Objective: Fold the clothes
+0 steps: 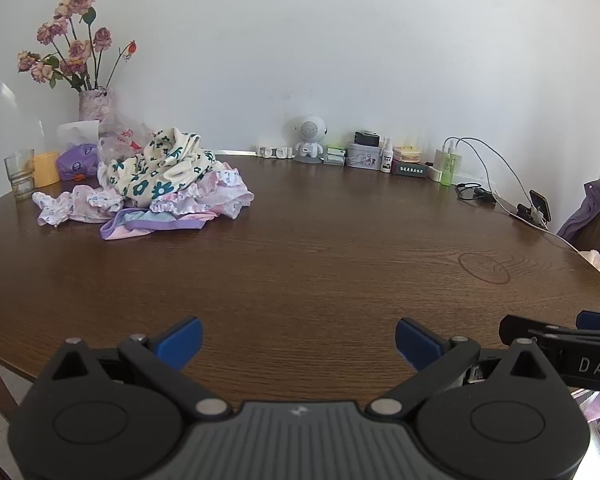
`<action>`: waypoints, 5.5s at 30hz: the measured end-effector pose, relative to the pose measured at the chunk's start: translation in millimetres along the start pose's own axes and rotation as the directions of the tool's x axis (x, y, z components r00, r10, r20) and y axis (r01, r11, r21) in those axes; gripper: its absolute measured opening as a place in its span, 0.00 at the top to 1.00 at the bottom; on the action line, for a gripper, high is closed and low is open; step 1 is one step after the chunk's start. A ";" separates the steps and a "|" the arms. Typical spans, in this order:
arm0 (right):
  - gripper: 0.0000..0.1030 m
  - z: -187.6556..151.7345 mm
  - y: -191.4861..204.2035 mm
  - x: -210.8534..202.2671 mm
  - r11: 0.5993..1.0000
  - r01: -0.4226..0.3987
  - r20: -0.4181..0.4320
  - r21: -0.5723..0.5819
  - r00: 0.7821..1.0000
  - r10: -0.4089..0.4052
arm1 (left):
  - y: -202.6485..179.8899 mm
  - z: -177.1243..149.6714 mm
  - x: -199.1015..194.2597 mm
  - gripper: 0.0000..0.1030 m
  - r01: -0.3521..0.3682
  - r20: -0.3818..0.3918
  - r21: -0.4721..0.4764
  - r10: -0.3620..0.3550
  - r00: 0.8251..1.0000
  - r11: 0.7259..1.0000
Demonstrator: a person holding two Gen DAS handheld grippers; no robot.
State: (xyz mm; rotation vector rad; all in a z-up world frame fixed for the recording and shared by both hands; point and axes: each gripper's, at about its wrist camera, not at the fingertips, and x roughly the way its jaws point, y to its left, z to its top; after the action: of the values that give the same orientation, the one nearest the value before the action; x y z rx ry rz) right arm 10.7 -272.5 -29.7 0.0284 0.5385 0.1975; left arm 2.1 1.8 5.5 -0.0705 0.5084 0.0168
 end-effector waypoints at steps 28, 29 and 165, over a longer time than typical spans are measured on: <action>0.00 -2.4 0.8 -1.7 1.000 -0.009 0.004 -0.003 1.000 0.009 | 2.5 -4.4 -2.3 0.00 -0.011 0.025 0.004 0.011 1.000 1.000; 0.00 -2.3 1.0 -1.8 1.000 -0.008 0.005 -0.004 1.000 0.008 | 2.1 -4.3 -2.2 0.00 -0.012 0.025 0.005 0.012 1.000 1.000; 0.89 269.1 228.7 228.3 0.695 -0.618 -0.118 -0.368 0.772 0.624 | 183.4 156.7 157.6 0.00 -0.291 0.092 0.066 0.285 0.954 0.954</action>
State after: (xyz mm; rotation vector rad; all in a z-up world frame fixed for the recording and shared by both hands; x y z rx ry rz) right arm 299.3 2.8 103.6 -0.1801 0.4472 0.9783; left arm 209.7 195.7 53.7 0.0822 0.4340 0.2847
